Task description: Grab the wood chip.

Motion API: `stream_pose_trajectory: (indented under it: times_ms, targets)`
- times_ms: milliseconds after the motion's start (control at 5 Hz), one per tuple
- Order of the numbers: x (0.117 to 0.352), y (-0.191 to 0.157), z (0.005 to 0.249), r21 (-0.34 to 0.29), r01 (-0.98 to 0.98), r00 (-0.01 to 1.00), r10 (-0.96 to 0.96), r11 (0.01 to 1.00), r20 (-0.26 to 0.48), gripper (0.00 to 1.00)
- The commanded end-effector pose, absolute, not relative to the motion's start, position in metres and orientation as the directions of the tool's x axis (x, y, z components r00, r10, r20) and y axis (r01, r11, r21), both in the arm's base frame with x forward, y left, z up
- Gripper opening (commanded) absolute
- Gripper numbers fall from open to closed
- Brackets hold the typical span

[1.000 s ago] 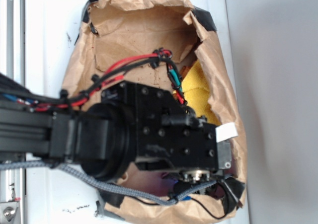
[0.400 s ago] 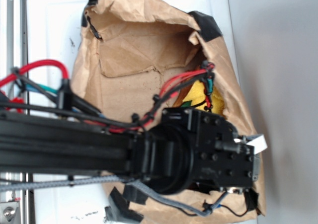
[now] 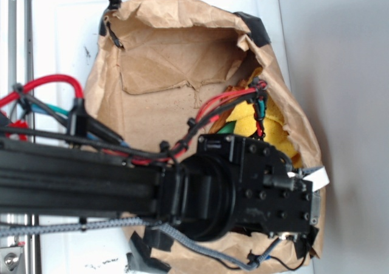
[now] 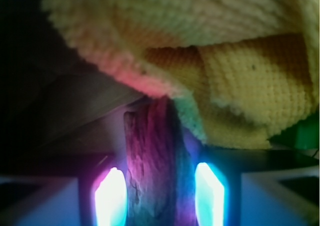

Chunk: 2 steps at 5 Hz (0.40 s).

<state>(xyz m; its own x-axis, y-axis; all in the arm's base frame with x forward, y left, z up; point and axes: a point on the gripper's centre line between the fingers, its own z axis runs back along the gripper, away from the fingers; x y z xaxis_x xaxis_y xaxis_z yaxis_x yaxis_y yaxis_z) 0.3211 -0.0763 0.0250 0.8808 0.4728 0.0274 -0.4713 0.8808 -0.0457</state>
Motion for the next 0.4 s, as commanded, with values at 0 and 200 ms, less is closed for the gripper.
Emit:
stream_pose_trajectory:
  times_ms: [0, 200]
  targets:
    - [0.319, -0.049, 0.077, -0.175, -0.498, 0.855, 0.514, 0.849, 0.061, 0.00]
    - [0.308, -0.031, 0.106, -0.251, -0.487, 0.859, 0.511, 0.837, 0.037, 0.00]
